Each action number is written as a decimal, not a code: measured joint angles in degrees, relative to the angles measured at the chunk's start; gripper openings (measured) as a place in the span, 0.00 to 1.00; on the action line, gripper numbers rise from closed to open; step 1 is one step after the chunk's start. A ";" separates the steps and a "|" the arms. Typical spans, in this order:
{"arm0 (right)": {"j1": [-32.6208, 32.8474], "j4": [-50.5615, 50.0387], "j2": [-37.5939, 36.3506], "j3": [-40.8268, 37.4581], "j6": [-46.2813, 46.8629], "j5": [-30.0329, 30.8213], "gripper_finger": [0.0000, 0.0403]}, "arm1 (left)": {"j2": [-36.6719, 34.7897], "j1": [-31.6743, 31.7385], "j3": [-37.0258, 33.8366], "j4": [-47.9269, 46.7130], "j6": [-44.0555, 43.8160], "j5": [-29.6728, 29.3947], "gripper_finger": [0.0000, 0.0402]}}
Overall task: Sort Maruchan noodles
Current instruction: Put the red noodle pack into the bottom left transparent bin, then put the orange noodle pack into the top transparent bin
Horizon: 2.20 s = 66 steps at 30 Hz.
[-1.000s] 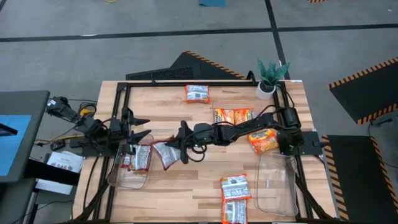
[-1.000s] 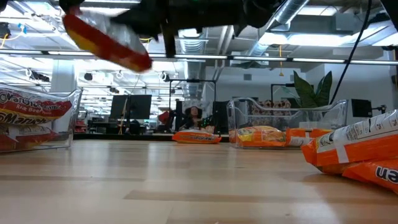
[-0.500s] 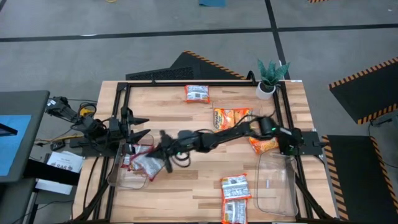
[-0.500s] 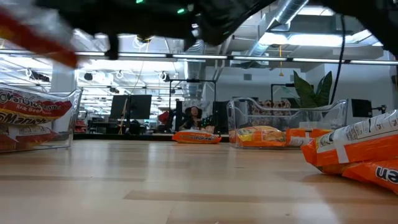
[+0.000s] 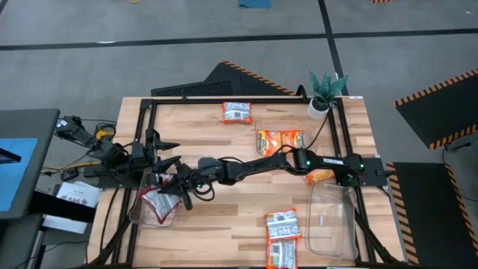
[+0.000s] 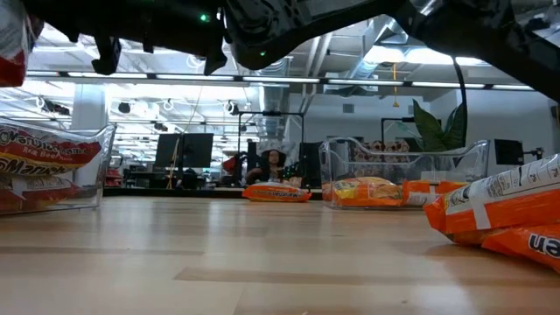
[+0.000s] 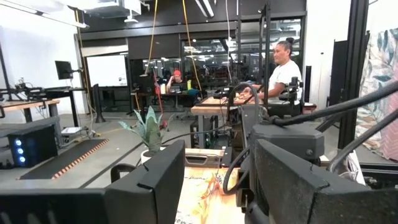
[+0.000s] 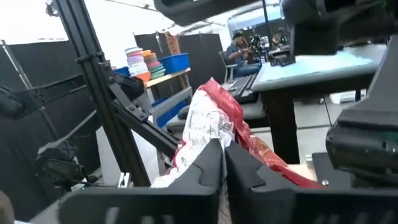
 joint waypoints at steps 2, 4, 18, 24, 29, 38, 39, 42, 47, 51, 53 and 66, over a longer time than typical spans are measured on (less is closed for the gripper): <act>0.04 -0.21 0.13 0.00 1.00 0.41 0.15 | 0.00 0.00 0.00 0.00 0.00 0.00 0.46; 0.02 -0.27 0.15 0.00 1.04 0.58 0.23 | 0.00 0.00 0.00 0.00 -0.03 0.00 0.46; -1.11 -27.43 -4.59 -0.02 -10.15 -4.80 0.65 | 0.02 0.01 0.00 -1.59 -1.17 0.00 0.46; -1.31 -58.76 -10.50 0.00 -22.52 2.43 0.64 | 0.00 0.02 0.00 -3.20 -2.83 0.93 0.46; -0.69 -76.17 -14.45 -2.08 -23.60 8.68 0.64 | 0.00 0.01 0.00 -3.46 -3.65 1.02 0.46; 3.52 -64.10 -35.72 -36.68 -19.23 27.58 0.64 | 0.02 0.00 0.00 -3.49 -4.27 3.01 0.46; 3.56 -60.78 -38.98 -41.19 -18.68 30.31 0.64 | 0.00 0.01 0.00 -3.45 -4.28 2.99 0.46; 2.70 -47.96 -46.41 -52.19 -15.89 39.36 0.64 | 0.02 0.02 0.00 -3.42 -4.21 2.89 0.46; -5.47 -37.50 -49.80 -57.91 -8.64 41.23 0.64 | 0.00 0.02 0.00 -2.26 -2.98 2.46 0.46; -15.27 -36.54 -46.66 -53.95 -3.88 35.64 0.64 | 0.01 0.02 0.00 -2.03 -2.08 2.16 0.46; -19.47 -40.31 -43.94 -50.64 -2.16 32.02 0.64 | 0.00 0.02 0.00 -2.05 -2.07 2.10 0.46; -28.13 -67.83 -18.63 -17.92 -3.52 32.04 0.64 | 0.00 0.02 0.02 -3.18 -2.13 1.93 0.46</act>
